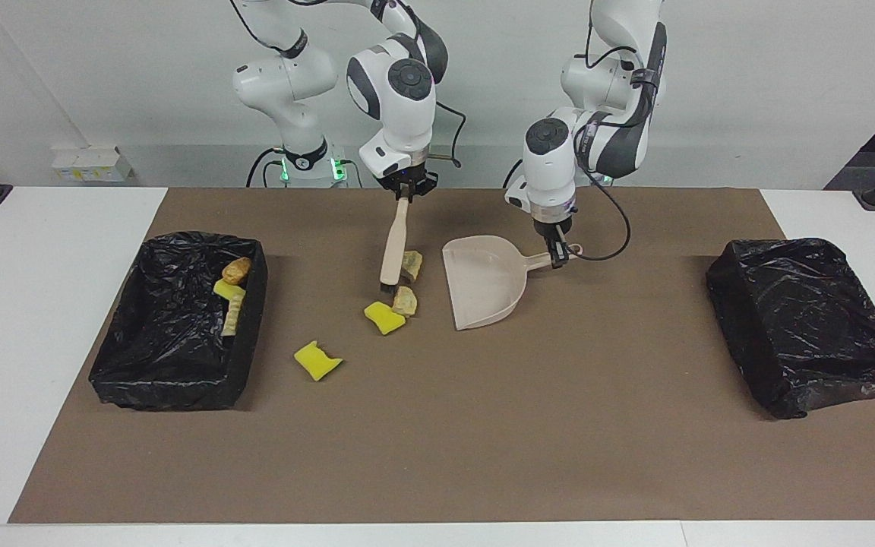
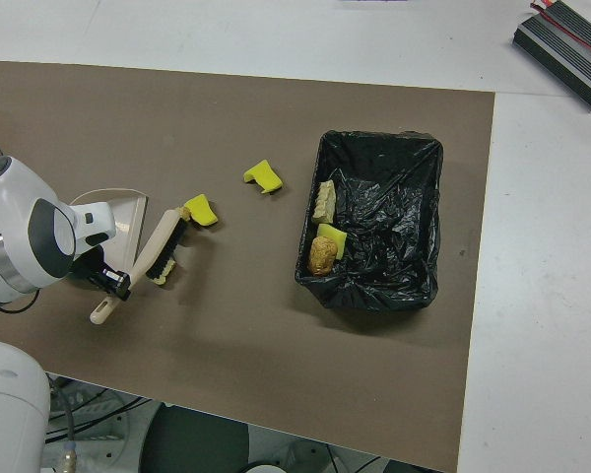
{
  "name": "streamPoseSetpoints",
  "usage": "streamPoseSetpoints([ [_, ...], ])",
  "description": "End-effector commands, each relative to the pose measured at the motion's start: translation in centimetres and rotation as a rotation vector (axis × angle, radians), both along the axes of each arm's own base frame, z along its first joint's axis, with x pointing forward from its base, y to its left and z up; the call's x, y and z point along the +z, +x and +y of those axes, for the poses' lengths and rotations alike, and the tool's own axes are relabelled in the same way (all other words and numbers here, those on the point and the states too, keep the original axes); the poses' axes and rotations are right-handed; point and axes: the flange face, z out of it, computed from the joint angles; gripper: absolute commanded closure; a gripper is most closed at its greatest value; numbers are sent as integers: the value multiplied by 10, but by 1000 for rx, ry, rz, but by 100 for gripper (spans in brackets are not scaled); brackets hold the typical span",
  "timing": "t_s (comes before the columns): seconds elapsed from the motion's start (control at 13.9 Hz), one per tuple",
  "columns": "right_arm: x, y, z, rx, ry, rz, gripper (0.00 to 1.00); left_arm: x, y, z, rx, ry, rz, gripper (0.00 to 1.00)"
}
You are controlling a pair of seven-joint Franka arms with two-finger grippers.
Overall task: Sweep and dump trash in bin
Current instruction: 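Sweep the cork pieces into the dustpan with the right gripper's brush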
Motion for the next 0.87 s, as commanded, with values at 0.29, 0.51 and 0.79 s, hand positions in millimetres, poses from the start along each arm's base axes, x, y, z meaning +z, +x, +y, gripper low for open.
streamPoseSetpoints([
  [0.29, -25, -11, -22, 90, 16, -40, 100, 1, -13, 1, 7, 5, -19, 100],
  [0.51, -55, -3, 5, 138, 51, -42, 100, 2, -13, 1, 7, 4, -20, 100],
  [0.79, -59, 9, 77, 191, 129, -70, 100, -2, -13, 8, -18, 4, -11, 100],
])
